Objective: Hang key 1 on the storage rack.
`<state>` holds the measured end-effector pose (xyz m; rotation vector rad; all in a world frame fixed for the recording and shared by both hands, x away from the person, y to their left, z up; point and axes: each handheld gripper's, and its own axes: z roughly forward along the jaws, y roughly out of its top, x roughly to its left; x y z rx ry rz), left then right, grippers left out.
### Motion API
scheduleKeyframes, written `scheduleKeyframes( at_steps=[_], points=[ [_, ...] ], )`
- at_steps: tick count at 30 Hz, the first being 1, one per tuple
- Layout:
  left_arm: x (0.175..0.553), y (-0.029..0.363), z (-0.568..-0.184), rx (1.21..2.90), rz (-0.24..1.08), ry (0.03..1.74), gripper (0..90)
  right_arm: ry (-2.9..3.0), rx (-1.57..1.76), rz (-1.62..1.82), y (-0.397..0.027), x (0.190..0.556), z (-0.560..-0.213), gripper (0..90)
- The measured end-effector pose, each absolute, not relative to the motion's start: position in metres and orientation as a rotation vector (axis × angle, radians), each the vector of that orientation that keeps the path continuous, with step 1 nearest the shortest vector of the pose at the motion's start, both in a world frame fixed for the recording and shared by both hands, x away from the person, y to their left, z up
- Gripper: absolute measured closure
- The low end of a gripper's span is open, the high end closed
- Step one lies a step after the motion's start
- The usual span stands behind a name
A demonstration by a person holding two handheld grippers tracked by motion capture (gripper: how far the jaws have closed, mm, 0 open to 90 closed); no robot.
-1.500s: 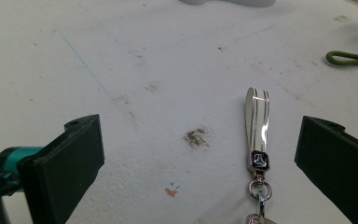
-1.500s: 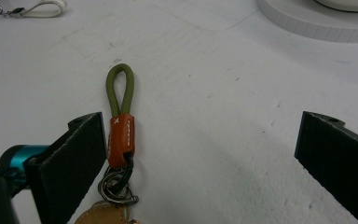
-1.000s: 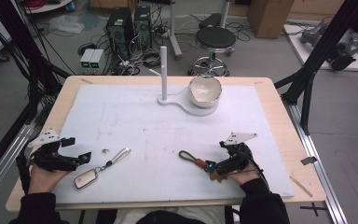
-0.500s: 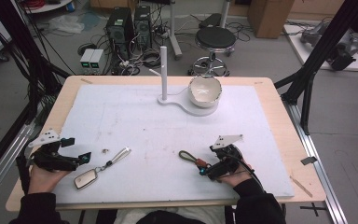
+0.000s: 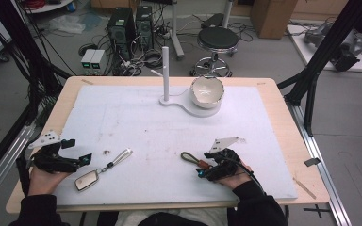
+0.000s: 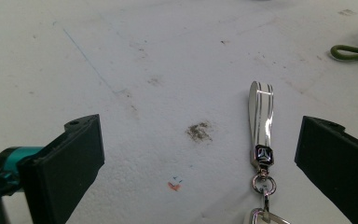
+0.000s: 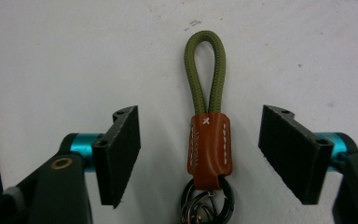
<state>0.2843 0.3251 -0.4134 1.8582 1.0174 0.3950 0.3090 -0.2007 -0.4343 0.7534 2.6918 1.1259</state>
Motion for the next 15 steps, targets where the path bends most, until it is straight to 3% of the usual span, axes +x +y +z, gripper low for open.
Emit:
scheduleKeyframes(
  at_steps=[9,11,15],
  points=[
    [0.284,0.3246,-0.4135,1.86,0.401,1.013,1.8,2.705,0.763,1.057,-0.1987,0.309,-0.4364,52.9],
    [0.2841,0.3244,-0.4135,1.862,0.402,1.013,1.8,2.704,0.766,1.028,-0.1972,0.3084,-0.4363,64.0],
    [0.2838,0.324,-0.4134,1.857,0.409,1.011,1.8,2.706,0.761,1.016,-0.1967,0.3082,-0.4358,74.5]
  ],
)
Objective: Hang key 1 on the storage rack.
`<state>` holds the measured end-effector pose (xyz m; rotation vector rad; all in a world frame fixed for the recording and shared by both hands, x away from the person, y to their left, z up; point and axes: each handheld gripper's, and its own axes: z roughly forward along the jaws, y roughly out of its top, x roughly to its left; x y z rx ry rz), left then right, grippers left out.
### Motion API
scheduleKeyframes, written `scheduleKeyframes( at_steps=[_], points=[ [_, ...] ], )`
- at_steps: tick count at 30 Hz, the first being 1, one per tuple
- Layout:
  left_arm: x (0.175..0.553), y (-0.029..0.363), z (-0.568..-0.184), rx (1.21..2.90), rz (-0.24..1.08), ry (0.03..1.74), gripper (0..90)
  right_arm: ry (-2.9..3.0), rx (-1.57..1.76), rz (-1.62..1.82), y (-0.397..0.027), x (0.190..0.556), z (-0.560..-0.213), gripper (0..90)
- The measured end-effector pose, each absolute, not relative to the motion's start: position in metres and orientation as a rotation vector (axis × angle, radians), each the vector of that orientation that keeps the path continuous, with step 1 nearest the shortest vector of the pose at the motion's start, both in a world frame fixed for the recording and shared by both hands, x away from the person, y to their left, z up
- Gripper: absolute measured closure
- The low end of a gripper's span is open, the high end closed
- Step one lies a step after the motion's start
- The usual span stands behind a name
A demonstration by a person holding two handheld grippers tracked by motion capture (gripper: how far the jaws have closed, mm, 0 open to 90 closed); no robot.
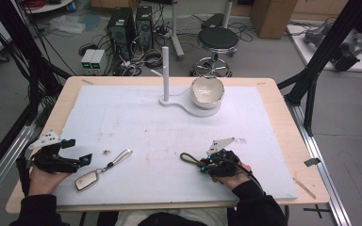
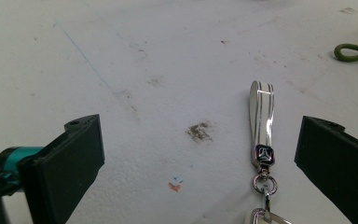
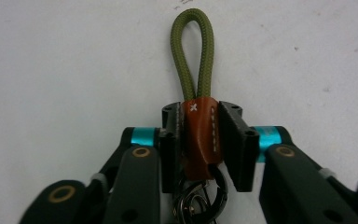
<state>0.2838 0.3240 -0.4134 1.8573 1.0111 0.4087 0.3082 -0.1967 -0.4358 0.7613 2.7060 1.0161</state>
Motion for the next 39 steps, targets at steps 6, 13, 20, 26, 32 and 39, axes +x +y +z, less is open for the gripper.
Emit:
scheduleKeyframes(
  at_steps=[6,13,20,26,32,39],
  points=[
    [0.283,0.324,-0.413,1.859,0.41,1.009,1.8,2.715,0.777,1.029,-0.198,0.309,-0.435,76.1],
    [0.283,0.324,-0.413,1.859,0.409,1.003,2.2,2.711,0.78,1.028,-0.197,0.308,-0.433,76.3],
    [0.282,0.325,-0.412,1.85,0.419,1.006,2.4,2.692,0.761,1.101,-0.193,0.311,-0.419,76.6],
    [0.282,0.324,-0.413,1.856,0.408,0.996,2.4,2.676,0.761,1.127,-0.192,0.315,-0.411,76.6],
    [0.281,0.324,-0.413,1.854,0.41,0.999,2.4,2.659,0.753,1.168,-0.191,0.322,-0.398,76.5],
    [0.281,0.326,-0.412,1.846,0.41,0.995,2.4,2.653,0.724,1.159,-0.184,0.332,-0.378,76.5]
  ],
)
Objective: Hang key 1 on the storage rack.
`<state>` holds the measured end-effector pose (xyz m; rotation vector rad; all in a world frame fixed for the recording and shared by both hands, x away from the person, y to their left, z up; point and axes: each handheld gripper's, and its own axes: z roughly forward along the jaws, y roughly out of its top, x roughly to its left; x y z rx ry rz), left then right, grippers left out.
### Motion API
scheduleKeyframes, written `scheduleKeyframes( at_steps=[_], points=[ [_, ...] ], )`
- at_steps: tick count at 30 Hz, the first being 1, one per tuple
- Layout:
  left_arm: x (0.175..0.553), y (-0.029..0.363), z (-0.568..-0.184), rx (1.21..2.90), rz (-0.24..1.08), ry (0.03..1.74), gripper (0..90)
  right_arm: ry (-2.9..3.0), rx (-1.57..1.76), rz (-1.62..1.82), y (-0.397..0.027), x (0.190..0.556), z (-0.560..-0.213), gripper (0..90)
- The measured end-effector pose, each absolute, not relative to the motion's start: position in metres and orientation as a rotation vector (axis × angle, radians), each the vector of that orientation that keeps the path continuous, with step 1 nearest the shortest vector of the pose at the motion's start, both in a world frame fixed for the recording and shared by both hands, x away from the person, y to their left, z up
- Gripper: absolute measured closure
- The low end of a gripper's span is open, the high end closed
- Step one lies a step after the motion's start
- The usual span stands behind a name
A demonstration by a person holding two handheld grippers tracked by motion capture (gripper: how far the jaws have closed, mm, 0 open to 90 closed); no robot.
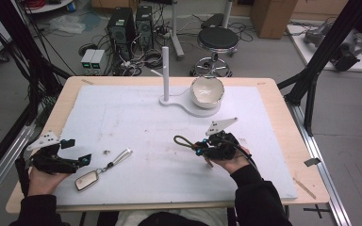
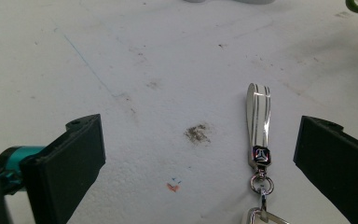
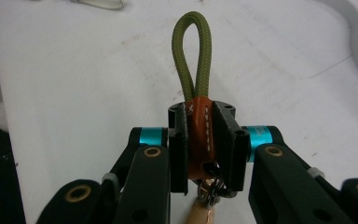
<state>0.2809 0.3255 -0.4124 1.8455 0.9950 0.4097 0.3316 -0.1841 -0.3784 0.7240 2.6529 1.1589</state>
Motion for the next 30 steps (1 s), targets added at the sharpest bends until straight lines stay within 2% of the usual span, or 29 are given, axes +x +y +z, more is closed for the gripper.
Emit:
scheduleKeyframes(
  at_steps=[30],
  points=[
    [0.282,0.326,-0.413,1.849,0.401,0.992,2.4,2.619,0.649,1.123,-0.158,0.379,-0.314,76.3]
  ],
)
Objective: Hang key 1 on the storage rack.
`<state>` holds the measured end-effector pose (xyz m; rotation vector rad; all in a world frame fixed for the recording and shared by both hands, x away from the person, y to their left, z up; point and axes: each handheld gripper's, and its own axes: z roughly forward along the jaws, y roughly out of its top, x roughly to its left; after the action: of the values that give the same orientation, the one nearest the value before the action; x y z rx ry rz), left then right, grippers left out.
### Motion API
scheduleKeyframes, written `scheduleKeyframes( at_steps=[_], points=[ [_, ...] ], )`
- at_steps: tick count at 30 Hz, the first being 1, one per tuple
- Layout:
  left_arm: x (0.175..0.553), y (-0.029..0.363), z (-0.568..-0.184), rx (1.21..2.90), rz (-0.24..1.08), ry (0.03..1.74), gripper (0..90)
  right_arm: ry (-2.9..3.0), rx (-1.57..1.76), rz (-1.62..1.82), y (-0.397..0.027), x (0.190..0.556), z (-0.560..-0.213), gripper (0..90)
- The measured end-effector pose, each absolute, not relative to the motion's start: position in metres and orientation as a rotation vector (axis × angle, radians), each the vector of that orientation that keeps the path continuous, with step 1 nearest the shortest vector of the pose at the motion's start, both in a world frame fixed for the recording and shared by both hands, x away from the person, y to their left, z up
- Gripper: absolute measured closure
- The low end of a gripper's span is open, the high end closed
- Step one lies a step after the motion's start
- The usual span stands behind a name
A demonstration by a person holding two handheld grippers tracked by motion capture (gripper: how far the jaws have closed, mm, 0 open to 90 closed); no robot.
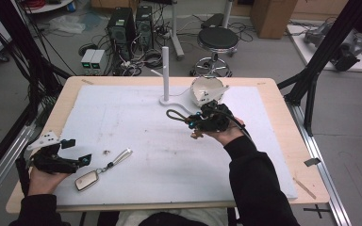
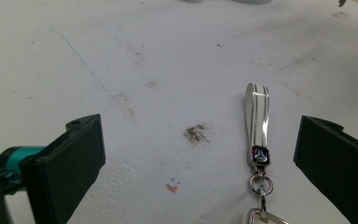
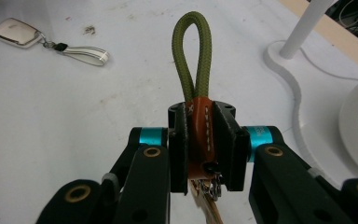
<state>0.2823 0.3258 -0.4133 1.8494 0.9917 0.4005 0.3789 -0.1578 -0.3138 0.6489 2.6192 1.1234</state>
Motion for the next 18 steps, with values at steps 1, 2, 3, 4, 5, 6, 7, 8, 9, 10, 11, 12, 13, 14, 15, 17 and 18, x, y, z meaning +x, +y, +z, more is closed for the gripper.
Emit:
scheduleKeyframes(
  at_steps=[1,2,3,4,5,6,7,8,9,10,11,12,13,14,15,17,18],
  points=[
    [0.282,0.326,-0.413,1.849,0.4,0.992,2.4,2.619,0.649,1.123,-0.158,0.379,-0.314,76.3],
    [0.282,0.326,-0.413,1.848,0.401,0.993,2.4,2.62,0.642,1.126,-0.157,0.381,-0.312,76.3],
    [0.282,0.326,-0.413,1.845,0.4,0.994,2.4,2.621,0.649,1.12,-0.157,0.383,-0.31,76.3],
    [0.282,0.326,-0.413,1.845,0.4,0.994,2.4,2.62,0.644,1.117,-0.156,0.385,-0.308,76.3],
    [0.282,0.326,-0.413,1.843,0.401,0.994,2.4,2.621,0.642,1.117,-0.155,0.387,-0.306,76.3],
    [0.282,0.326,-0.413,1.842,0.4,0.994,2.4,2.62,0.638,1.116,-0.155,0.389,-0.304,76.3],
    [0.282,0.326,-0.413,1.841,0.401,0.994,2.4,2.618,0.645,1.123,-0.154,0.39,-0.303,76.3],
    [0.282,0.326,-0.413,1.842,0.401,0.996,2.4,2.621,0.647,1.128,-0.154,0.393,-0.301,76.3],
    [0.282,0.326,-0.413,1.843,0.4,0.994,2.4,2.617,0.648,1.128,-0.154,0.395,-0.3,76.3],
    [0.282,0.326,-0.413,1.844,0.403,0.994,2.4,2.618,0.656,1.126,-0.154,0.397,-0.298,76.3],
    [0.282,0.326,-0.413,1.845,0.404,0.994,2.4,2.616,0.661,1.127,-0.153,0.398,-0.296,76.3],
    [0.282,0.326,-0.413,1.843,0.403,0.995,2.4,2.614,0.656,1.127,-0.152,0.401,-0.294,76.3],
    [0.282,0.326,-0.413,1.842,0.404,0.995,2.4,2.612,0.651,1.131,-0.151,0.402,-0.293,76.3],
    [0.282,0.326,-0.413,1.839,0.405,0.996,2.4,2.616,0.652,1.123,-0.149,0.404,-0.291,76.3],
    [0.282,0.327,-0.413,1.841,0.403,0.995,2.4,2.617,0.65,1.107,-0.147,0.406,-0.288,76.3],
    [0.282,0.327,-0.413,1.841,0.404,0.995,2.4,2.614,0.651,1.092,-0.145,0.41,-0.285,76.3],
    [0.282,0.327,-0.413,1.84,0.403,0.995,2.4,2.615,0.654,1.094,-0.144,0.411,-0.283,76.3]
  ],
)
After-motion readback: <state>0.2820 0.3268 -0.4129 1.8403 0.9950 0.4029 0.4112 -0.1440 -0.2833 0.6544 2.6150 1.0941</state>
